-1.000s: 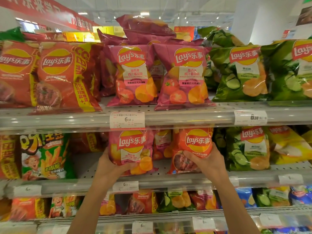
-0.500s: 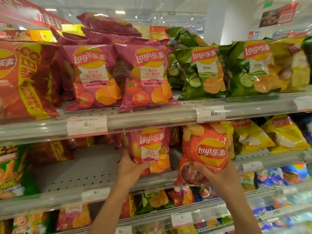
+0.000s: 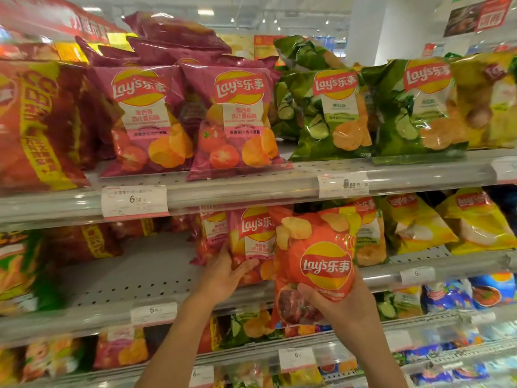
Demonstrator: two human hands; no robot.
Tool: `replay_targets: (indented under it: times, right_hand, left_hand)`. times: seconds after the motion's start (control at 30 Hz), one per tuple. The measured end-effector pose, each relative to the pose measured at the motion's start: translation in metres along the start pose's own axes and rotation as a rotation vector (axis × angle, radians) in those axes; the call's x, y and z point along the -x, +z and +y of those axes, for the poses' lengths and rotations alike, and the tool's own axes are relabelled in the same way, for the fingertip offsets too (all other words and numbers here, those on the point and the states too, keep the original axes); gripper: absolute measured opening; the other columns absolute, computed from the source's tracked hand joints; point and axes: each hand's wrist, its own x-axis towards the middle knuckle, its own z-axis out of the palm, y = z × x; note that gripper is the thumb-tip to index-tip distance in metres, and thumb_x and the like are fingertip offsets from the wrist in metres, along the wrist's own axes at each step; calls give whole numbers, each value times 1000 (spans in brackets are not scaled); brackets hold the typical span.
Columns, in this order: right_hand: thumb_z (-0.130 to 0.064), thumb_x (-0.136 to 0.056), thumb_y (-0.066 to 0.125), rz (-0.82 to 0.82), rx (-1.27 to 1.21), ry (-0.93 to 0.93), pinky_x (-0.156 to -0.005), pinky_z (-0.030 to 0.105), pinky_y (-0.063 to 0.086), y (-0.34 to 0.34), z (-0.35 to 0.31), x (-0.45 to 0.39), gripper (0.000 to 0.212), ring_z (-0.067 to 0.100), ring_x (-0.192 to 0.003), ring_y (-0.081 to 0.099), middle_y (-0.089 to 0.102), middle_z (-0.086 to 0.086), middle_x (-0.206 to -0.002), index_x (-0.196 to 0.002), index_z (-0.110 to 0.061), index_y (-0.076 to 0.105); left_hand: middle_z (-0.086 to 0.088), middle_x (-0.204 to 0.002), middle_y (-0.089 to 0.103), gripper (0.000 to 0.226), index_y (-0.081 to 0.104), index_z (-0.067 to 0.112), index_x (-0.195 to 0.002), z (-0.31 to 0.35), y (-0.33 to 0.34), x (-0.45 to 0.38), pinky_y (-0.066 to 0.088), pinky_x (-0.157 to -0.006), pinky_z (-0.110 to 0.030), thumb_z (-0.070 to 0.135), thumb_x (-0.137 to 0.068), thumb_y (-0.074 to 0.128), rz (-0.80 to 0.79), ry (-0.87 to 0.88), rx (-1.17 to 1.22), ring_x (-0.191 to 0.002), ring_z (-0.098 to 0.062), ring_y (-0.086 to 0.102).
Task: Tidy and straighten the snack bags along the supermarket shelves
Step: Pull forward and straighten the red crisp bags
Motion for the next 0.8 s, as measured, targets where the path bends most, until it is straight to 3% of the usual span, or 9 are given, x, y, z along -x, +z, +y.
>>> replay_targets:
  times: [0.1, 0.2, 0.3, 0.37, 0.47, 0.53, 0.67, 0.8]
  right_hand:
    - [-75, -37, 81, -23, 20, -26, -68, 14, 46, 11, -9, 11, 92, -6, -90, 62, 67, -23, -103, -119, -45, 51]
    - [-77, -36, 81, -64, 34, -33, -68, 14, 46, 30, -17, 25, 83, -9, -88, 62, 67, -25, -100, -108, -51, 50]
    - [-81, -33, 80, -95, 67, -46, -74, 17, 48, 59, -27, 40, 92, -6, -93, 61, 65, -26, -105, -114, -53, 46]
    - [-87, -30, 78, -116, 85, -37, -84, 28, 54, 83, -35, 49, 103, 4, -98, 64, 65, -24, -111, -120, -51, 44]
    - [-87, -30, 78, -142, 121, -15, -91, 39, 56, 128, -48, 62, 117, 11, -101, 65, 65, -20, -112, -133, -45, 42]
    - [-82, -35, 81, -134, 139, -27, -85, 34, 53, 158, -58, 72, 110, 8, -94, 62, 62, -24, -104, -131, -44, 43]
    - [-75, -47, 83, -111, 91, -41, -82, 30, 52, 211, -71, 83, 76, 1, -95, 62, 63, -27, -103, -109, -50, 48]
    - [-73, -55, 83, -40, 112, -69, -68, 15, 41, 249, -86, 77, 74, -9, -86, 54, 56, -32, -100, -110, -51, 40]
  left_hand:
    - [1, -132, 60, 69, 49, 28, -135, -12, -10, 25, 46, -102, -44, 74, -86, 34, 132, -15, -187, -121, -22, 56]
    - [1, -116, 63, 67, 62, 26, -121, -37, -27, 58, 41, -101, -43, 68, -94, 17, 341, 32, -414, -111, -23, 56]
    - [-5, -110, 65, 59, 70, 19, -108, -67, -47, 86, 35, -107, -54, 56, -98, 25, 544, 47, -525, -109, -31, 55]
    - [-9, -113, 64, 49, 71, 16, -106, -88, -61, 101, 26, -114, -62, 48, -95, 36, 618, 8, -522, -115, -35, 55]
    - [-13, -113, 64, 44, 69, 11, -104, -121, -84, 121, 20, -115, -65, 42, -92, 40, 668, 28, -546, -115, -40, 59]
    - [-16, -113, 66, 47, 69, 9, -104, -143, -101, 128, 21, -113, -64, 41, -90, 39, 693, 52, -536, -116, -42, 60]
    - [-9, -118, 64, 45, 66, 14, -112, -177, -126, 136, 19, -117, -57, 44, -93, 38, 636, 104, -514, -124, -38, 54]
    - [-10, -121, 59, 39, 60, 12, -121, -189, -130, 141, 32, -111, -60, 37, -94, 49, 551, 185, -537, -124, -39, 50]
